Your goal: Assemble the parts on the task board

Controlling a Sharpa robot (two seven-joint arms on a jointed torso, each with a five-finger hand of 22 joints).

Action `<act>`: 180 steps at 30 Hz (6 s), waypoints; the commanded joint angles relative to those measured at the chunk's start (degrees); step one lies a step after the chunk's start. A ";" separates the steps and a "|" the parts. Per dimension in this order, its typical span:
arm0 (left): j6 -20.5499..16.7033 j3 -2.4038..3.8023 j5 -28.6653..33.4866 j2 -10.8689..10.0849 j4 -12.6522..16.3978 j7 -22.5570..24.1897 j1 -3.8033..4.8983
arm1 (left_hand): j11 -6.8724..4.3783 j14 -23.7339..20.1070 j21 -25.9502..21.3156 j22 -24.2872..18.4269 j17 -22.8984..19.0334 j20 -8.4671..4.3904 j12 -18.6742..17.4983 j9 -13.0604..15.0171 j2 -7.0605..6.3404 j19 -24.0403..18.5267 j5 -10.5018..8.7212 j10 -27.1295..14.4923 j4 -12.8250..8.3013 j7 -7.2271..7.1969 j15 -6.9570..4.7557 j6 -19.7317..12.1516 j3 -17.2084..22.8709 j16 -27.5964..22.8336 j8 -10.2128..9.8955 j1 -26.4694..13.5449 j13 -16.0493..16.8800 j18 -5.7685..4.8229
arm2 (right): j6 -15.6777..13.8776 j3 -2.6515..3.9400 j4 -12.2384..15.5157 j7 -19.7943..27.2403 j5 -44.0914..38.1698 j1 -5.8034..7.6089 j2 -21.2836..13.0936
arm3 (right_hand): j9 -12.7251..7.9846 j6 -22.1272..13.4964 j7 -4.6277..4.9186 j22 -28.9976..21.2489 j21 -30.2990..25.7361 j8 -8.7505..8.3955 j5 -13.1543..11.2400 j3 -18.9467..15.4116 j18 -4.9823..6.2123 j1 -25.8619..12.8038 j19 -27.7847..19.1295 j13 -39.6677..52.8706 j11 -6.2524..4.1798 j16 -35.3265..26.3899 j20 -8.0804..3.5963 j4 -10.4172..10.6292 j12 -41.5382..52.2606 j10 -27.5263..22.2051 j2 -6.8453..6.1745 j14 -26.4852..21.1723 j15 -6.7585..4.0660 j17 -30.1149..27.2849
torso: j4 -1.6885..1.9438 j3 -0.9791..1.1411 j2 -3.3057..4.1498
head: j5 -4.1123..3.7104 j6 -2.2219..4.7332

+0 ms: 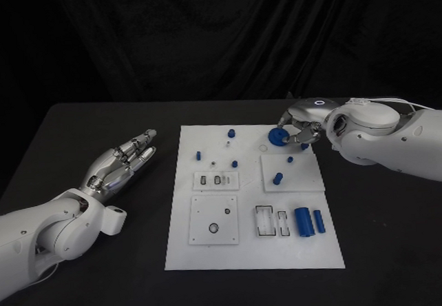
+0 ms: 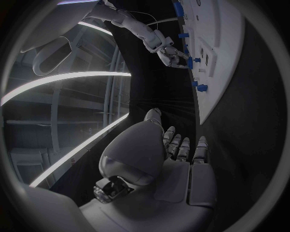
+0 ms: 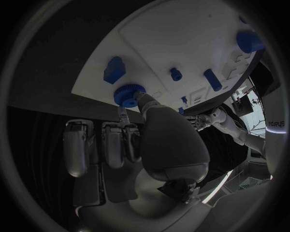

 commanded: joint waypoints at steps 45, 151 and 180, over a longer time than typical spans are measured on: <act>0.94 0.04 -0.10 -0.31 -0.04 9.85 0.01 | 0.76 -0.13 -0.08 0.08 -0.05 0.37 -0.28 -0.01 0.06 0.03 0.38 0.22 -0.38 0.35 0.59 -0.16 0.61 -0.21 -0.14 1.10 -0.05 1.07 | -3.66 0.07 6.62 1.26 -0.16 1.67 -2.15 | 12.98 11.44 -3.19 14.26 1.59 9.84 8.86 1.62 -0.93 -1.09 5.19 15.10 -2.45 0.16 -2.25 -3.08 0.15 5.95 0.28 6.10 -2.28 15.08 | 0.07 -0.04 0.00 | 0.54 -0.07; 1.46 0.04 -0.10 0.77 -1.05 9.39 -0.01 | 0.93 -0.13 -0.06 0.10 -0.05 0.55 -0.24 0.00 0.07 0.06 0.56 0.26 -0.66 0.80 0.74 -0.13 0.97 -0.21 -0.11 1.38 -0.05 1.06 | 4.14 0.12 -3.32 4.39 -0.16 0.02 13.45 | 2.77 2.16 -1.82 12.06 -3.41 1.03 6.90 7.25 0.44 -3.23 2.32 15.10 -1.31 0.16 -1.29 -4.06 0.15 5.95 -0.56 6.10 -1.26 15.08 | -0.06 -0.03 0.02 | 0.07 -1.58; 1.45 0.04 -0.10 0.79 -1.10 9.30 -0.02 | 0.94 -0.13 -0.05 0.10 -0.05 0.57 -0.25 -0.01 0.08 0.06 0.61 0.25 -0.69 0.70 0.75 -0.16 1.02 -0.21 -0.12 1.41 -0.05 1.06 | -4.98 0.12 8.39 4.67 -0.16 1.85 -1.93 | 2.65 3.59 -1.43 12.99 -1.84 -0.05 0.45 5.91 -0.02 -5.40 3.39 15.10 -0.94 0.16 -0.93 -1.70 0.15 5.95 -1.00 6.10 -0.93 15.08 | -0.08 -0.04 0.01 | 0.82 -1.65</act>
